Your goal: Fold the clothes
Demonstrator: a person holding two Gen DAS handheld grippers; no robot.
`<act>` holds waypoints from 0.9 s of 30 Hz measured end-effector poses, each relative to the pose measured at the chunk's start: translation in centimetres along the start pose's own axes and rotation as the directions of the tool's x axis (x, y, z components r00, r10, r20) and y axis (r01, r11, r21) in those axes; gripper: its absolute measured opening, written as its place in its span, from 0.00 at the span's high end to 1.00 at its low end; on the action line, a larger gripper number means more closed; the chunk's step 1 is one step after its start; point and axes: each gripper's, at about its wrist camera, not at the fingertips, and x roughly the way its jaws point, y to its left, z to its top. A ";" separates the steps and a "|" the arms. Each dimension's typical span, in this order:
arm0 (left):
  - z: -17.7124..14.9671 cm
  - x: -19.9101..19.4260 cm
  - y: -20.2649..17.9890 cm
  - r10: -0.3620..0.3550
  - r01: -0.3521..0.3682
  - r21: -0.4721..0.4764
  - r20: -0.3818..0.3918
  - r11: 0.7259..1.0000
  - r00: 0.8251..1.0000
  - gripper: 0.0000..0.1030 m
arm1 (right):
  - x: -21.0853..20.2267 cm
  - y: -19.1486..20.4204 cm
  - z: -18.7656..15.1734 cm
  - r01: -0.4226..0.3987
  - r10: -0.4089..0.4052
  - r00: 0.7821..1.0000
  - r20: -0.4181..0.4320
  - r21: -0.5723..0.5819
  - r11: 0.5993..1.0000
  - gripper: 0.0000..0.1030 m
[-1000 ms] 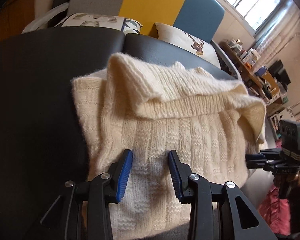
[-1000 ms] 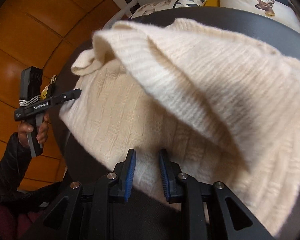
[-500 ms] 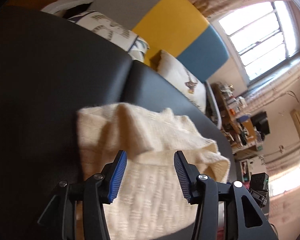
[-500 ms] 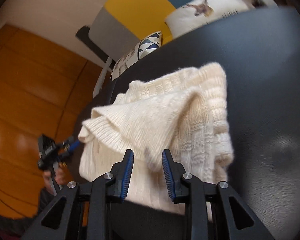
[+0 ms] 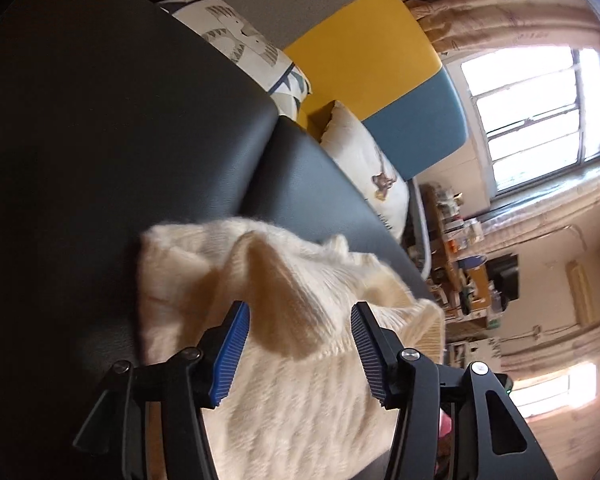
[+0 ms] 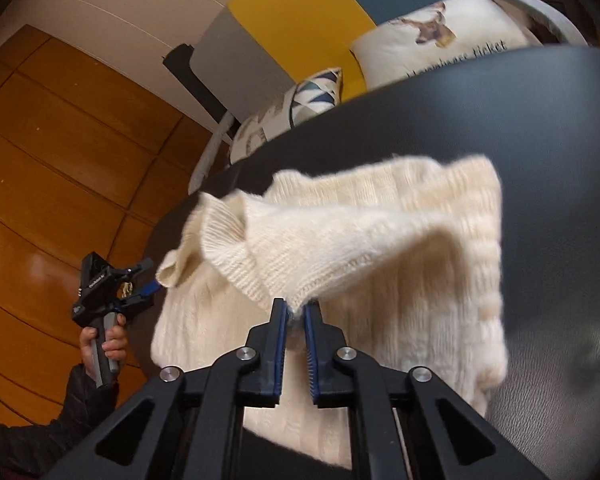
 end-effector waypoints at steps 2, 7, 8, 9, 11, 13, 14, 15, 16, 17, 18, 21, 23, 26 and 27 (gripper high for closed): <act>0.6 0.5 -0.1 0.000 0.000 -0.015 -0.003 1.000 1.000 0.49 | -0.2 -0.2 1.0 0.017 -0.017 1.000 0.013 -0.005 1.000 0.93; 2.2 2.2 0.0 0.080 -0.079 -0.019 0.015 0.997 0.997 0.64 | 0.5 -2.5 4.0 -0.004 0.001 0.999 0.044 0.078 0.997 0.93; 2.4 2.4 0.0 0.088 -0.088 -0.024 0.020 0.996 0.996 0.65 | 0.5 -3.6 4.5 -0.038 0.028 0.997 0.070 0.146 0.989 0.90; 2.5 2.5 0.1 0.092 -0.091 -0.027 0.026 0.995 0.995 0.65 | 0.6 -4.8 5.0 -0.072 0.051 0.994 0.100 0.216 0.974 0.83; 2.4 2.3 0.0 0.089 -0.088 -0.029 0.037 0.996 0.995 0.65 | 0.6 -6.2 5.7 -0.120 0.084 0.987 0.137 0.276 0.954 0.76; 2.0 2.1 -1.1 0.091 -0.093 0.034 0.057 0.995 0.994 0.64 | 0.5 -6.3 6.2 -0.127 0.089 0.985 0.146 0.272 0.954 0.76; 1.7 2.0 -1.8 0.092 -0.098 0.077 0.070 0.992 0.993 0.64 | 0.4 -5.7 6.2 -0.107 0.076 0.988 0.136 0.243 0.964 0.76; 1.5 2.1 -2.7 0.104 -0.113 0.125 0.074 0.986 0.992 0.63 | 0.3 -5.0 6.3 -0.085 0.059 0.990 0.126 0.211 0.974 0.76; 1.3 2.4 -3.5 0.127 -0.138 0.179 0.072 0.974 0.989 0.63 | 0.4 -4.2 6.3 -0.069 0.050 0.993 0.110 0.177 0.982 0.76; 1.1 2.9 -4.3 0.155 -0.167 0.229 0.071 0.959 0.985 0.63 | 0.7 -3.1 6.2 -0.038 0.028 0.996 0.081 0.125 0.991 0.76; 1.0 3.5 -5.0 0.188 -0.199 0.276 0.068 0.940 0.980 0.63 | 1.1 -1.9 6.1 -0.006 0.002 0.999 0.052 0.070 0.998 0.76; 0.6 4.9 -6.5 0.244 -0.235 0.402 0.030 0.885 0.969 0.63 | 3.2 1.4 5.7 0.094 -0.099 0.994 -0.049 -0.105 0.990 0.76; 0.2 5.8 -7.8 0.255 -0.221 0.507 0.003 0.833 0.967 0.60 | 4.9 2.7 5.3 0.104 -0.121 0.988 -0.098 -0.165 0.981 0.75; -0.4 7.5 -9.4 0.315 -0.235 0.660 -0.004 0.714 0.949 0.52 | 6.7 3.3 4.8 0.174 -0.204 0.971 -0.128 -0.214 0.961 0.75; -0.3 8.3 -9.7 0.323 -0.215 0.689 -0.030 0.692 0.946 0.51 | 7.2 3.3 4.6 0.200 -0.234 0.963 -0.137 -0.222 0.954 0.75</act>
